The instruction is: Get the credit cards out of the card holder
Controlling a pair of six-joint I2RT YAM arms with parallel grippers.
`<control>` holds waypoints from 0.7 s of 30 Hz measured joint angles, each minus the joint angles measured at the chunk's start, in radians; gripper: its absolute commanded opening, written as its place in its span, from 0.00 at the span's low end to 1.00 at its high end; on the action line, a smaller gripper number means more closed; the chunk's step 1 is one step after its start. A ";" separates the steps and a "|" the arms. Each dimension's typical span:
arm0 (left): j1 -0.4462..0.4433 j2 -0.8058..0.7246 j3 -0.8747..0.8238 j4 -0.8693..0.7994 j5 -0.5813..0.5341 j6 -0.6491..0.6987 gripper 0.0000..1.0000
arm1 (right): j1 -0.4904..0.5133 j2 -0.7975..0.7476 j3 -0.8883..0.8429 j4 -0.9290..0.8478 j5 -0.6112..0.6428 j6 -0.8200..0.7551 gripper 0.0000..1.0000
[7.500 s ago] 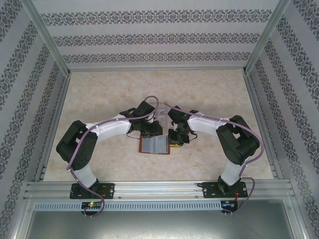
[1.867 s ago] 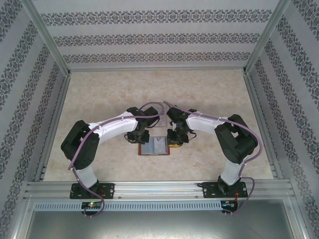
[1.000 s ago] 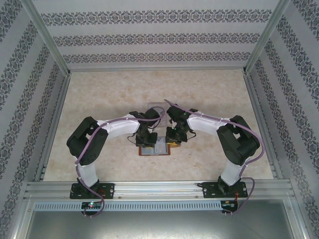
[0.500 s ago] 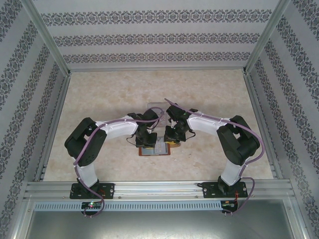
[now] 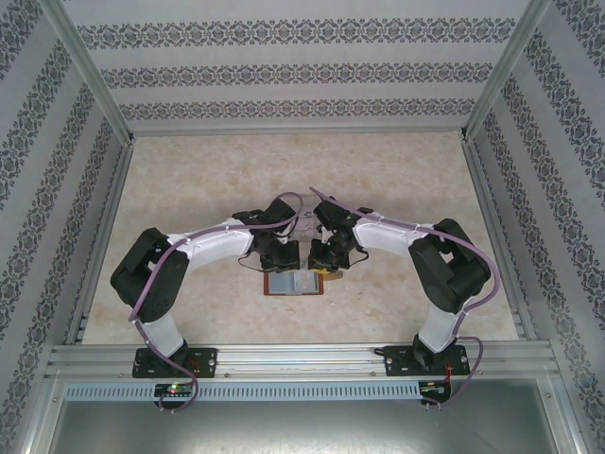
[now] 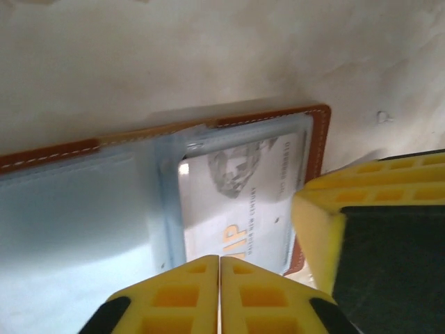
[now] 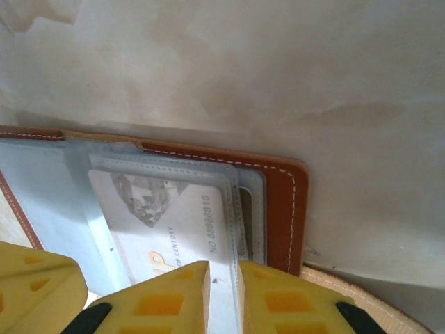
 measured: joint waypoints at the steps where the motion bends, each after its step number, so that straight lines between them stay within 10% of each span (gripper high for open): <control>1: 0.002 0.000 -0.008 0.019 0.012 -0.009 0.14 | 0.000 0.002 0.000 0.000 0.000 0.000 0.20; 21: 0.017 0.029 -0.040 0.092 0.066 -0.058 0.18 | 0.000 0.011 0.000 0.000 -0.001 0.000 0.21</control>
